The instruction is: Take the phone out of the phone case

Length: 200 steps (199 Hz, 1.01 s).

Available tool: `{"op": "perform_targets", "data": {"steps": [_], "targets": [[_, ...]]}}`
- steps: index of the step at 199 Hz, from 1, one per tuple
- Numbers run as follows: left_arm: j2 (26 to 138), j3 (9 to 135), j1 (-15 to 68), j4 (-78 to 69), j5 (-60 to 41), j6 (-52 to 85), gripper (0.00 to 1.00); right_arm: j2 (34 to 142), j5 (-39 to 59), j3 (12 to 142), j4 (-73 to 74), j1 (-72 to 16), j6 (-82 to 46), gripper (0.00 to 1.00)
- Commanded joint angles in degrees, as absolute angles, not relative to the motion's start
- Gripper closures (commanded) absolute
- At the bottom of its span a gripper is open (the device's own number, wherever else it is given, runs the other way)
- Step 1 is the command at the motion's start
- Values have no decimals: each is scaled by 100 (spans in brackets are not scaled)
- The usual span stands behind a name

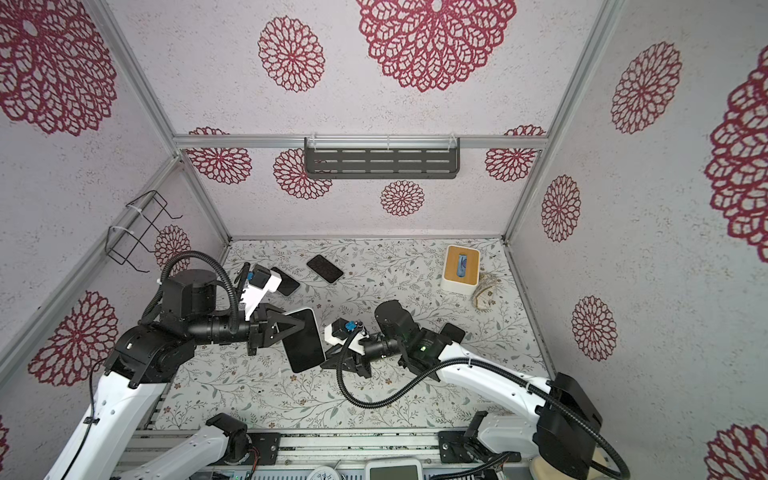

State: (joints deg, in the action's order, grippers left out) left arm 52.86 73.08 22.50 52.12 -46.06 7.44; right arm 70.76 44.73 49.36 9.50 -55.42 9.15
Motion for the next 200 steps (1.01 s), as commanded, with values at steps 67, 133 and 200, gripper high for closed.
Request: {"op": "perform_targets", "data": {"steps": [67, 133, 200], "targets": [[5527, 6960, 2286, 4091, -5244, 1328, 100, 6890, 4747, 4984, 1528, -5581, 1726, 91], [5549, 6024, 2307, 2378, -5667, 2571, 100, 6873, 4394, 4782, 2553, -5575, 1903, 100], [5297, 5424, 2385, 1529, -5606, 3078, 100, 6810, 3689, 4128, 4146, -5543, 717, 95]]}}
